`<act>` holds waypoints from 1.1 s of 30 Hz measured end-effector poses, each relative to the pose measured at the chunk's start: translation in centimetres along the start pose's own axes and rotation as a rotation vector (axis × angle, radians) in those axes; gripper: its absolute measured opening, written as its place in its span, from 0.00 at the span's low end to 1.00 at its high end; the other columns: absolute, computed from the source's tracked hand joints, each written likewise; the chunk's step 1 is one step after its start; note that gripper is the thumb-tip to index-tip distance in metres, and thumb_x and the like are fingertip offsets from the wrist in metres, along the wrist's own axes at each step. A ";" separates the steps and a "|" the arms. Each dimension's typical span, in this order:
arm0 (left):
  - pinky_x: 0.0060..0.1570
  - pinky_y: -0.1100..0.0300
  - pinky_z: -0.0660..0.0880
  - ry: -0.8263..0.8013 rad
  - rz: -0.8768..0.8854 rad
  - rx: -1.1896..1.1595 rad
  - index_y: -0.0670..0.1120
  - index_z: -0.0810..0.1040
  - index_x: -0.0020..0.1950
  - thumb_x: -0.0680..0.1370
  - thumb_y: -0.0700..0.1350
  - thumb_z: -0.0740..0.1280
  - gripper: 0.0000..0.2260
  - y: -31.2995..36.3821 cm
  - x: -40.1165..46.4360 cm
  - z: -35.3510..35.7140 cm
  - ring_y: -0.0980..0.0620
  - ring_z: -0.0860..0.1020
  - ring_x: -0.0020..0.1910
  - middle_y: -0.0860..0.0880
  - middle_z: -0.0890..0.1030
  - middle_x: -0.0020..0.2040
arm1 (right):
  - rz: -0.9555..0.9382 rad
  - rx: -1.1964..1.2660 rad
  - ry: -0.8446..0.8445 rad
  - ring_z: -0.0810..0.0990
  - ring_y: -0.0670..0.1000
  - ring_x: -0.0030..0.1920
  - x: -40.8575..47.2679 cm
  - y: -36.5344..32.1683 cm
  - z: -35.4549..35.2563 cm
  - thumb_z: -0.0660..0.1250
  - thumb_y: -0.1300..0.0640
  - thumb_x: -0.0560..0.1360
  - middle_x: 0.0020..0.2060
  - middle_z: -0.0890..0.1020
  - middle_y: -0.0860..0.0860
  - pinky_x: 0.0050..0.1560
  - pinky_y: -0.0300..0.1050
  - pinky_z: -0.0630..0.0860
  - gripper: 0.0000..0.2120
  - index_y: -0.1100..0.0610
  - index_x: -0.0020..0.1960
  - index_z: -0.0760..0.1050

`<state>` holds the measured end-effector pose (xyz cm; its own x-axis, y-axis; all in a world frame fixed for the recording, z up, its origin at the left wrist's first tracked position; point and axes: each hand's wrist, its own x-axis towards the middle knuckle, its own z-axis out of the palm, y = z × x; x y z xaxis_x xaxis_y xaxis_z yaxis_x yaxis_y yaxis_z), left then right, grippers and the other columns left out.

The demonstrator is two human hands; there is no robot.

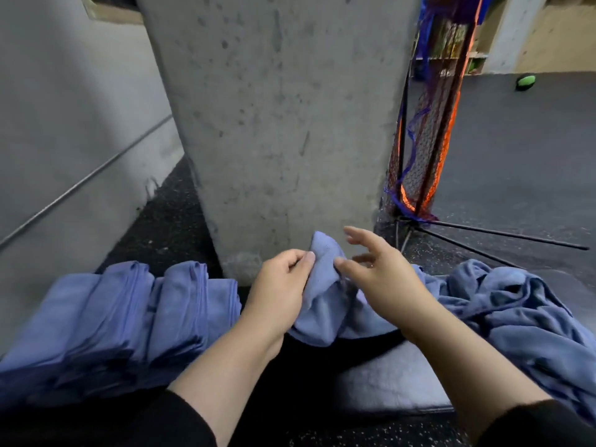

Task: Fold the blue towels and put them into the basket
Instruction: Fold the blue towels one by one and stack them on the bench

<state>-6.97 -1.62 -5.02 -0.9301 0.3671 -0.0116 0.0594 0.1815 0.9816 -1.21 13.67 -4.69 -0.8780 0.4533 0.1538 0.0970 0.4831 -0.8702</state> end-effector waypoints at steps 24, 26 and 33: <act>0.44 0.58 0.74 0.140 0.214 0.105 0.49 0.83 0.43 0.81 0.45 0.68 0.07 0.4 2.3 -7.8 0.59 0.77 0.38 0.53 0.84 0.38 | -0.054 -0.416 -0.262 0.67 0.47 0.31 2.7 -0.2 -1.5 0.74 0.45 0.71 0.29 0.71 0.53 0.33 0.47 0.64 0.18 0.60 0.39 0.76; 0.43 0.56 0.74 0.038 0.188 0.173 0.48 0.83 0.43 0.79 0.45 0.70 0.06 0.5 2.2 -8.4 0.57 0.77 0.37 0.49 0.84 0.39 | -0.059 -0.384 -0.182 0.65 0.47 0.30 2.4 -0.2 -2.4 0.72 0.47 0.73 0.29 0.69 0.51 0.32 0.46 0.62 0.18 0.62 0.40 0.75; 0.34 0.67 0.66 0.032 0.246 0.506 0.45 0.83 0.44 0.80 0.42 0.69 0.06 0.5 1.2 -9.9 0.58 0.71 0.31 0.51 0.80 0.34 | -0.003 -0.230 -0.046 0.72 0.47 0.33 1.1 -0.1 -4.9 0.73 0.55 0.76 0.33 0.79 0.50 0.35 0.45 0.69 0.09 0.57 0.45 0.74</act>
<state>-11.61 -10.10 -2.69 -0.8770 0.4277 0.2192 0.4349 0.5122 0.7406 0.13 17.85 -2.14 -0.8982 0.4199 0.1301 0.1941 0.6445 -0.7396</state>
